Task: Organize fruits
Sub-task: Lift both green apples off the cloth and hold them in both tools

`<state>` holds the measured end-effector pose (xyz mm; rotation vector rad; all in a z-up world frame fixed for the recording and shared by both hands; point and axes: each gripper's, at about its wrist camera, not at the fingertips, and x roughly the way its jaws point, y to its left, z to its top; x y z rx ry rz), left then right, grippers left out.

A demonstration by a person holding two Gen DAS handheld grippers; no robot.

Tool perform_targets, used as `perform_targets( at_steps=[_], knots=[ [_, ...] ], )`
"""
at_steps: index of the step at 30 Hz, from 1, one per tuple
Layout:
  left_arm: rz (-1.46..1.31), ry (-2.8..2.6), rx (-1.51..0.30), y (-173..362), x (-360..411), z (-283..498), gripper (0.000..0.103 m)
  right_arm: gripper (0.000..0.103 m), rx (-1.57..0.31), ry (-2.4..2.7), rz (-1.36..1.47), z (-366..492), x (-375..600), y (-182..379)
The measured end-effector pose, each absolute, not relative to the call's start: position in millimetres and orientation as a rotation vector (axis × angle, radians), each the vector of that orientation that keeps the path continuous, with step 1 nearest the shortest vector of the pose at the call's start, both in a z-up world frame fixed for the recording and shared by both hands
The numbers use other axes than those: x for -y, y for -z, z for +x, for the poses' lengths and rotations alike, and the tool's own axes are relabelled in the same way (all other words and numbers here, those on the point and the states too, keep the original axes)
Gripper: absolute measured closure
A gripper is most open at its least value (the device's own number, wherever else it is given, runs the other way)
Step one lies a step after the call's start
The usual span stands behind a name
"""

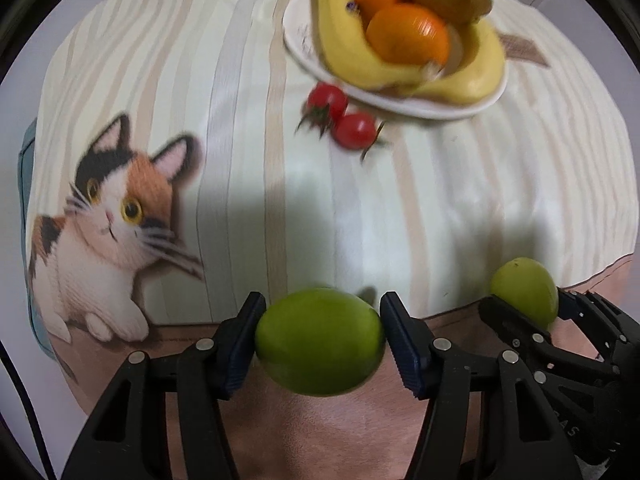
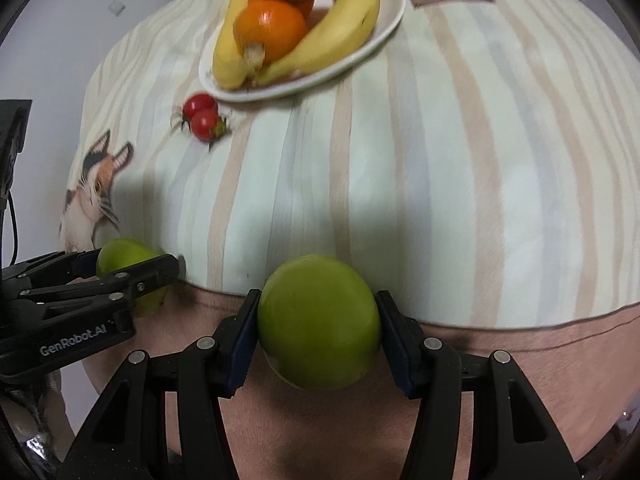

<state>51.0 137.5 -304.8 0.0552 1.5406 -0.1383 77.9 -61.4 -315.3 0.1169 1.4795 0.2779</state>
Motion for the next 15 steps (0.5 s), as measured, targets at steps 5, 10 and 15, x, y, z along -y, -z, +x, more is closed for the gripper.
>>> perform_targets(
  at_steps=[5,10,15],
  knots=[
    [0.037,0.175,-1.490,274,-128,72,0.049,0.045,-1.441,-0.283,0.140,88,70,298],
    [0.044,0.212,-1.438,251,-117,101,0.072,0.045,-1.402,-0.282,0.164,108,69,285],
    [0.001,0.296,-1.551,288,-117,122,0.069,0.044,-1.419,-0.272,0.162,129,60,294]
  ],
)
